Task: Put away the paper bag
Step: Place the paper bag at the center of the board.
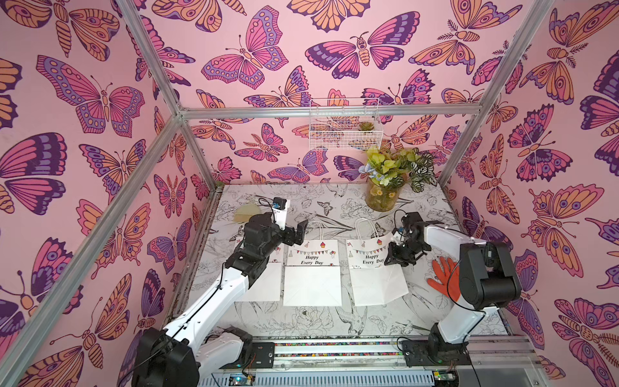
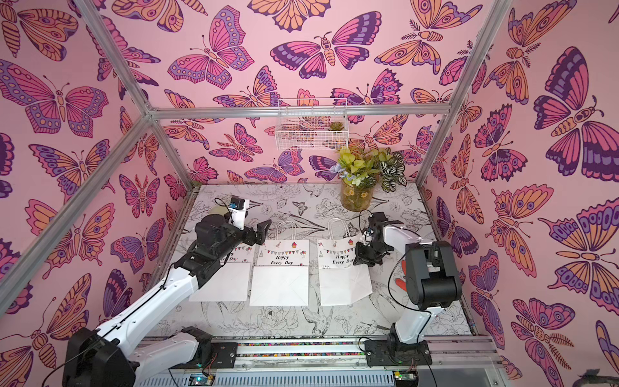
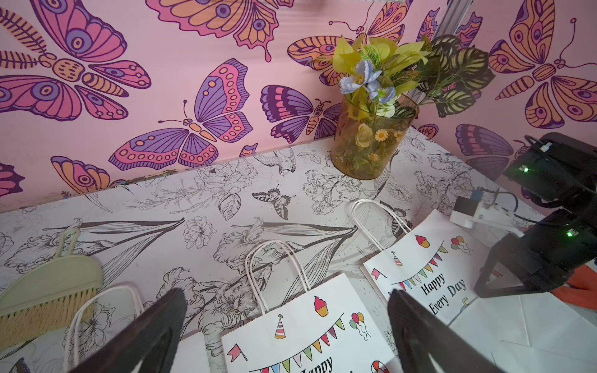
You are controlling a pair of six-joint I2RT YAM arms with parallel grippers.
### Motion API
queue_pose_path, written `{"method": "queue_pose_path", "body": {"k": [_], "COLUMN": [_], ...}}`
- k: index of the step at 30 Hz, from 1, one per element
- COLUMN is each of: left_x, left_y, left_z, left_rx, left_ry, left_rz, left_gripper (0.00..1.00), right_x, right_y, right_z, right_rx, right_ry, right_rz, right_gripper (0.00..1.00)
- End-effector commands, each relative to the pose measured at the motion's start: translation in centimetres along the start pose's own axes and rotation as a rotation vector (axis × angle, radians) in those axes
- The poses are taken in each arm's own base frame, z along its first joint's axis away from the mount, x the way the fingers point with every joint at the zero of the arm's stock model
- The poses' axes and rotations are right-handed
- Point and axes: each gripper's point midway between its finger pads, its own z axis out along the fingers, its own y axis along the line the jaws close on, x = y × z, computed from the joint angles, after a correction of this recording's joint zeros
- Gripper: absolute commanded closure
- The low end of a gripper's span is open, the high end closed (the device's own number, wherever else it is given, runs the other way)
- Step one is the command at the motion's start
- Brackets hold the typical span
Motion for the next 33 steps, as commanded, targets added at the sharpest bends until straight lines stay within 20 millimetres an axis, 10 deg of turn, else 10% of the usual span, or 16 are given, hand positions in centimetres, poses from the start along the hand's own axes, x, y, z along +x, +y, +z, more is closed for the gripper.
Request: {"method": "queue_pose_path", "body": {"k": [1,33], "left_x": [-0.4,-0.2], "left_y": [-0.1,0.3], "left_z": [0.2,-0.1], "left_rx": [0.015,-0.012], "left_ry": [-0.015,-0.008], "left_rz": [0.005,0.021], "left_gripper": [0.0,0.0], "right_x": [-0.2,-2.2], "right_y": [-0.9,-3.8], "right_z": [0.1,-0.2], "right_rx": [0.049,0.185], "right_ry": [-0.002,-0.053], "right_rz": [0.004,-0.009], "right_gripper": [0.69,0.19]}}
